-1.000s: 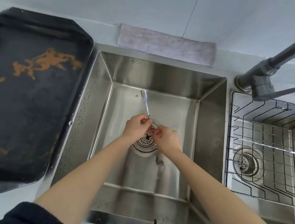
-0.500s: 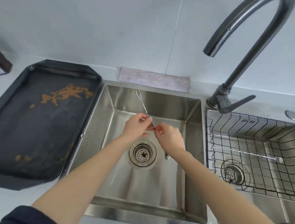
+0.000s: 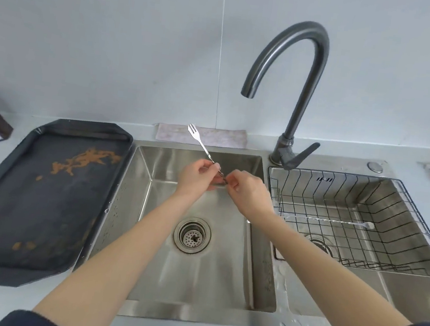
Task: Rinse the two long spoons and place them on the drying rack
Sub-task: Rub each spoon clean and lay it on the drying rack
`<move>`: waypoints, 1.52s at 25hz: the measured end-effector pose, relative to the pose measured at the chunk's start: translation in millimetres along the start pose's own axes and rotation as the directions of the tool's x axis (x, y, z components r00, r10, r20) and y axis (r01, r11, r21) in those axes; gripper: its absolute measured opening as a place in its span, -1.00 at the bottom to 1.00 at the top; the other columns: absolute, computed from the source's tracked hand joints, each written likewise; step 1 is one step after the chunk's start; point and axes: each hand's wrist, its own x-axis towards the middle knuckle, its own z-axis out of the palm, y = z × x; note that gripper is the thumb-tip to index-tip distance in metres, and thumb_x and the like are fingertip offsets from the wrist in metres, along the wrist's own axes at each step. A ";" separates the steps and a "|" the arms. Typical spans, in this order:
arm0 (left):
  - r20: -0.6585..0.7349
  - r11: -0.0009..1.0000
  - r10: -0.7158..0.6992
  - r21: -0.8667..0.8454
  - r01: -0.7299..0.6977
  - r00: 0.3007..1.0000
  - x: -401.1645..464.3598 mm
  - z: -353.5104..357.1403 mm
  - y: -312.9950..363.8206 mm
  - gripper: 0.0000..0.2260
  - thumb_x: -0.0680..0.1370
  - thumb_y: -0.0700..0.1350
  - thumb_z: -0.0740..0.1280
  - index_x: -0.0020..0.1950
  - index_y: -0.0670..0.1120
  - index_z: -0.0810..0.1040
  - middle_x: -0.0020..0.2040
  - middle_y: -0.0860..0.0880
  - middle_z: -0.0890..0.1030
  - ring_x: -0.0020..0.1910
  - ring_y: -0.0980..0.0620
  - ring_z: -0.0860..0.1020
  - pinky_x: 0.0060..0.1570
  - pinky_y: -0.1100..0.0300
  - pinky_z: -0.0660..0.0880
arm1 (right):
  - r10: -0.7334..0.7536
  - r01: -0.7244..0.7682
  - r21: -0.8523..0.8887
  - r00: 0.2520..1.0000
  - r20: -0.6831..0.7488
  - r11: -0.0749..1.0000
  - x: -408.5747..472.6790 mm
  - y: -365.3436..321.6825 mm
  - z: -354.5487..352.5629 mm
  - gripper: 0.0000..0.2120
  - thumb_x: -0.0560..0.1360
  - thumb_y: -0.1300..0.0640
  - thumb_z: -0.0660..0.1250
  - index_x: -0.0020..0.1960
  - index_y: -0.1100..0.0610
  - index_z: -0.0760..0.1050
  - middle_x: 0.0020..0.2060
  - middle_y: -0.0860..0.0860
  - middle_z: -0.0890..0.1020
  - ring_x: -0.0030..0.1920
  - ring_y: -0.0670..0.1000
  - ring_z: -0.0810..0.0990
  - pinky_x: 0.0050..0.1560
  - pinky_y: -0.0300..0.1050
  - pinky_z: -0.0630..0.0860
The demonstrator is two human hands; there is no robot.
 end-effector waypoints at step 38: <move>0.250 0.447 0.042 0.861 -0.242 0.967 -23.9 177.7 -86.4 -0.47 0.60 0.00 0.07 0.51 -0.09 -0.02 0.56 -0.07 -0.11 0.54 -0.07 -0.17 0.49 -0.01 -0.14 | 0.115 -0.043 -0.358 0.976 0.183 0.933 -32.1 252.3 -101.2 -0.75 0.58 0.12 0.15 0.15 0.08 0.55 0.11 0.03 0.59 0.12 0.14 0.56 -0.13 -0.12 0.33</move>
